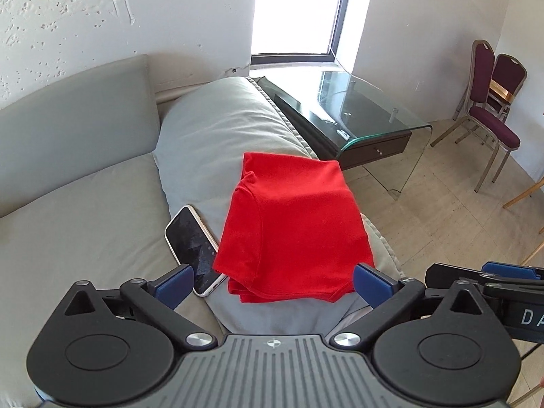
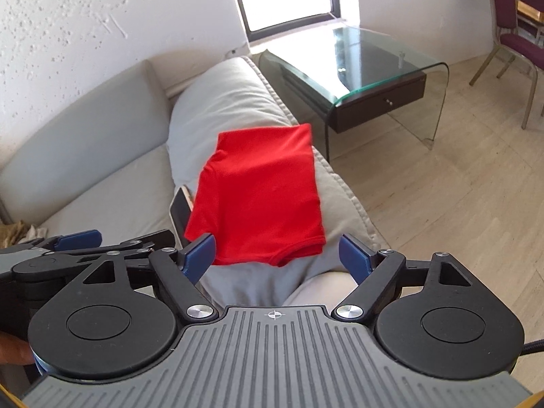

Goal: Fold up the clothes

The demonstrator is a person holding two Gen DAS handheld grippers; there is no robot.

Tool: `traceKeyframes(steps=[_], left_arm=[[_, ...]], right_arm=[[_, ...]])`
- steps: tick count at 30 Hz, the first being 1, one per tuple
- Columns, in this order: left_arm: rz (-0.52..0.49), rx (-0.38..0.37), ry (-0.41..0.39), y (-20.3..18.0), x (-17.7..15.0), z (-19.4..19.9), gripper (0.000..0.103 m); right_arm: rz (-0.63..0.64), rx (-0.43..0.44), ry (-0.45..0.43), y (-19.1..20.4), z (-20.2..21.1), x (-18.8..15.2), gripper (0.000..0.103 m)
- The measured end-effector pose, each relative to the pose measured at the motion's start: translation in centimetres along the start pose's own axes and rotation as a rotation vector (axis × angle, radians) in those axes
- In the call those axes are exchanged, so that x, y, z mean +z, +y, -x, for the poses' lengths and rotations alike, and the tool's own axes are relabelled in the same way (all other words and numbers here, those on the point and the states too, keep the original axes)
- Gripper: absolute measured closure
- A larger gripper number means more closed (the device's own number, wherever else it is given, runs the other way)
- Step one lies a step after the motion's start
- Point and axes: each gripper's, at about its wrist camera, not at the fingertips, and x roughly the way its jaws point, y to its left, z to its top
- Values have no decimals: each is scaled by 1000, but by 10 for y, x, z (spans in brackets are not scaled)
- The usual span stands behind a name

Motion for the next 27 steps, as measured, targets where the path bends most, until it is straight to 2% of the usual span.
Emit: traceKeyframes(steps=[7,27], left_arm=[[19,1,23,-7,3,-7,2],[-14,22,41,-15,9,-17,2]], right_arm=[[8,-38,2,-7,-1,0,19],[-9,-25,26,-13,-9,1,19]])
